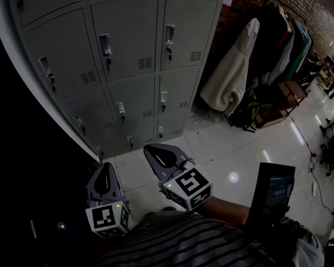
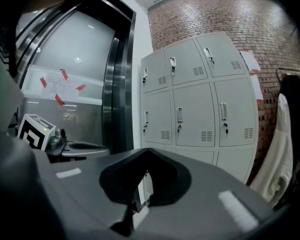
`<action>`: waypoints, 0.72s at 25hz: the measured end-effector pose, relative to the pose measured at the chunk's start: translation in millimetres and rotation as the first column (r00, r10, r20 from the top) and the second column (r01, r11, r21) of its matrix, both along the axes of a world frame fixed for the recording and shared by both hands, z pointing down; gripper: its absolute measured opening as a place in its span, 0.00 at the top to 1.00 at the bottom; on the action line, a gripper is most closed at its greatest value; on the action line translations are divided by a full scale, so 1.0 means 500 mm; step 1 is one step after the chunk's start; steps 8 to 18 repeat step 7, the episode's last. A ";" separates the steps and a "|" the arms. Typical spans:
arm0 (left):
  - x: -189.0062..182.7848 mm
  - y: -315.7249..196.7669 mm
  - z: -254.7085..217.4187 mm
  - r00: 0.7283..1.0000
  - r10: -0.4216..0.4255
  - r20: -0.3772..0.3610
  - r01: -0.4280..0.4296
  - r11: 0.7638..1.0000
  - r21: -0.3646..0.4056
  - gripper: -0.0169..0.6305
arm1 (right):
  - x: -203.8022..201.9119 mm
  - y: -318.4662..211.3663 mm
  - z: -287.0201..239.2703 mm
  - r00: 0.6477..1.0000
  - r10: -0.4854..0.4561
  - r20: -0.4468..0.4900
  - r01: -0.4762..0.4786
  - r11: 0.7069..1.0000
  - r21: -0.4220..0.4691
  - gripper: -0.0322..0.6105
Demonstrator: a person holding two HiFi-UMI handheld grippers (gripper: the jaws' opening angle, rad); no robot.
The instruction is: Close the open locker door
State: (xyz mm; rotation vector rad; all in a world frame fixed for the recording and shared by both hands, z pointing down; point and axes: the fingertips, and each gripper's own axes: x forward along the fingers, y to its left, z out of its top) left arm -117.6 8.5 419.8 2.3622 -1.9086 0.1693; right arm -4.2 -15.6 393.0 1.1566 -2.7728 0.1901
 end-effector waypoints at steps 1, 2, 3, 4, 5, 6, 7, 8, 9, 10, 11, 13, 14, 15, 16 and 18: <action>0.002 -0.001 0.001 1.000 0.004 0.003 -0.004 1.000 0.001 0.97 | 0.000 0.000 0.002 1.000 -0.001 0.000 0.001 1.000 -0.002 0.95; 0.004 -0.002 0.000 1.000 0.010 0.005 -0.010 1.000 0.005 0.97 | 0.000 0.000 0.004 1.000 -0.002 0.001 0.002 1.000 -0.004 0.95; 0.007 -0.004 0.000 1.000 0.014 0.006 -0.015 1.000 0.010 0.97 | 0.000 -0.001 0.006 1.000 -0.004 0.002 0.004 1.000 -0.007 0.95; 0.010 -0.005 0.000 1.000 0.018 0.006 -0.018 1.000 0.012 0.97 | 0.000 -0.003 0.007 1.000 -0.006 0.002 0.006 1.000 -0.008 0.95; 0.012 -0.007 0.000 1.000 0.021 0.005 -0.021 1.000 0.010 0.97 | -0.001 -0.004 0.009 1.000 -0.009 0.001 0.009 1.000 -0.009 0.95; 0.014 -0.008 0.001 1.000 0.023 0.004 -0.023 1.000 0.005 0.97 | -0.002 -0.005 0.010 1.000 -0.011 -0.001 0.011 1.000 -0.009 0.95; 0.016 -0.009 0.002 1.000 0.025 0.004 -0.025 1.000 0.000 0.97 | -0.003 -0.007 0.011 1.000 -0.013 -0.002 0.013 1.000 -0.010 0.95; 0.016 -0.009 0.002 1.000 0.025 0.004 -0.025 1.000 0.000 0.97 | -0.003 -0.007 0.011 1.000 -0.013 -0.002 0.013 1.000 -0.010 0.95; 0.016 -0.009 0.002 1.000 0.025 0.004 -0.025 1.000 0.000 0.97 | -0.003 -0.007 0.011 1.000 -0.013 -0.002 0.013 1.000 -0.010 0.95; 0.016 -0.009 0.002 1.000 0.025 0.004 -0.025 1.000 0.000 0.97 | -0.003 -0.007 0.011 1.000 -0.013 -0.002 0.013 1.000 -0.010 0.95; 0.016 -0.009 0.002 1.000 0.025 0.004 -0.025 1.000 0.000 0.97 | -0.003 -0.007 0.011 1.000 -0.013 -0.002 0.013 1.000 -0.010 0.95; 0.016 -0.009 0.002 1.000 0.025 0.004 -0.025 1.000 0.000 0.97 | -0.003 -0.007 0.011 1.000 -0.013 -0.002 0.013 1.000 -0.010 0.95; 0.016 -0.009 0.002 1.000 0.025 0.004 -0.025 1.000 0.000 0.97 | -0.003 -0.007 0.011 1.000 -0.013 -0.002 0.013 1.000 -0.010 0.95; 0.016 -0.009 0.002 1.000 0.025 0.004 -0.025 1.000 0.000 0.97 | -0.003 -0.007 0.011 1.000 -0.013 -0.002 0.013 1.000 -0.010 0.95; 0.016 -0.009 0.002 1.000 0.025 0.004 -0.025 1.000 0.000 0.97 | -0.003 -0.007 0.011 1.000 -0.013 -0.002 0.013 1.000 -0.010 0.95; 0.016 -0.009 0.002 1.000 0.025 0.004 -0.025 1.000 0.000 0.97 | -0.003 -0.007 0.011 1.000 -0.013 -0.002 0.013 1.000 -0.010 0.95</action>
